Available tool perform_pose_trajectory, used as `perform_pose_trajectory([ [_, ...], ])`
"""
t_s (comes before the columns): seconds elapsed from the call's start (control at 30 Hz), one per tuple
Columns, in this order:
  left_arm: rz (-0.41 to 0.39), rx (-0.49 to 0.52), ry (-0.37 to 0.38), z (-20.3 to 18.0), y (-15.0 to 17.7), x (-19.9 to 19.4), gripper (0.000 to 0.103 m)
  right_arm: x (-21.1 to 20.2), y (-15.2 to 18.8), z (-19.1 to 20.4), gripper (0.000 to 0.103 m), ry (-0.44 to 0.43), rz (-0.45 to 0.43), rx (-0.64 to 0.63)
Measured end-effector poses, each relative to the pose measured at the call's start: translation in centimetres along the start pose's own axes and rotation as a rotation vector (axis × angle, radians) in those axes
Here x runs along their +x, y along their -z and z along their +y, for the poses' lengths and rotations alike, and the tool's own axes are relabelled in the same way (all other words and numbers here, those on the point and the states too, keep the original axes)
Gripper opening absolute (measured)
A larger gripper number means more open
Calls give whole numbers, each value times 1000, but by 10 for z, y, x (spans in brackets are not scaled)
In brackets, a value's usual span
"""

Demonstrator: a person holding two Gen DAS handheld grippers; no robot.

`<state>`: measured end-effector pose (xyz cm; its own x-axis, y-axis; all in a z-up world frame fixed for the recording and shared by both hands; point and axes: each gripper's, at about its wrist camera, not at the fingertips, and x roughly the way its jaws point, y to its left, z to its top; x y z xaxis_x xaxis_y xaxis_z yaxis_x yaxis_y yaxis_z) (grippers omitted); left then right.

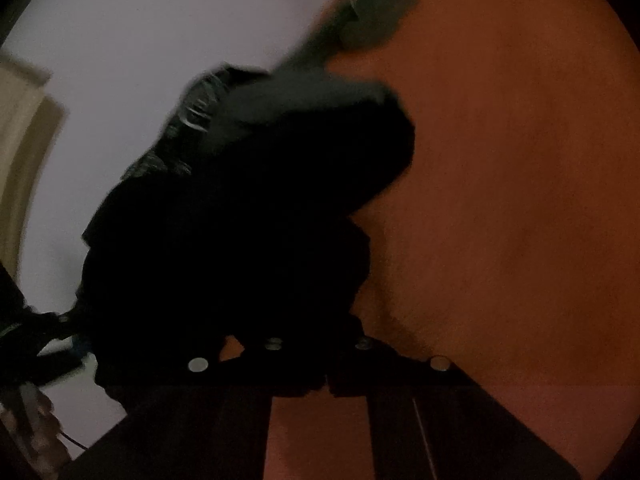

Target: Fold clothes

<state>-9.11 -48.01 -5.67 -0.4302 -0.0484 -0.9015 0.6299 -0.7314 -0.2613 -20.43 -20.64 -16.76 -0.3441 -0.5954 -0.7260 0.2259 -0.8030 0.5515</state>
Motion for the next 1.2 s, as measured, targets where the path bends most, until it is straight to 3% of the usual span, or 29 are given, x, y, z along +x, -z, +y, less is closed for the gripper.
perform_pose_trajectory([
  [0.03,-6,20,-9,-5,0,4,7,-15,1,9,3,41,-65,-50],
  [0.2,-21,39,8,-15,12,-7,4,-88,-12,2,3,101,-277,-14],
  [0.4,64,100,139,-53,34,-49,5,-193,-31,-63,3,209,-393,141],
  [0.5,113,182,170,-105,37,-31,4,-260,-31,-108,3,296,-445,179],
  [0.53,105,245,144,-124,46,-35,4,-287,-28,-122,3,332,-465,191],
  [0.6,88,383,108,-163,64,-43,4,-338,-17,-156,3,396,-479,209],
  [0.77,120,594,104,-242,106,-44,4,-443,15,-233,3,505,-450,323],
  [0.87,194,615,192,-283,133,-31,5,-491,36,-271,3,575,-431,371],
  [1.0,305,557,367,-329,173,-3,6,-529,76,-338,5,544,-315,492],
  [1.03,332,535,414,-340,184,4,6,-531,84,-348,6,521,-305,504],
  [1.17,386,424,513,-344,233,36,6,-519,118,-363,12,561,-281,461],
  [1.2,445,387,528,-339,243,48,6,-513,126,-363,13,566,-283,454],
])
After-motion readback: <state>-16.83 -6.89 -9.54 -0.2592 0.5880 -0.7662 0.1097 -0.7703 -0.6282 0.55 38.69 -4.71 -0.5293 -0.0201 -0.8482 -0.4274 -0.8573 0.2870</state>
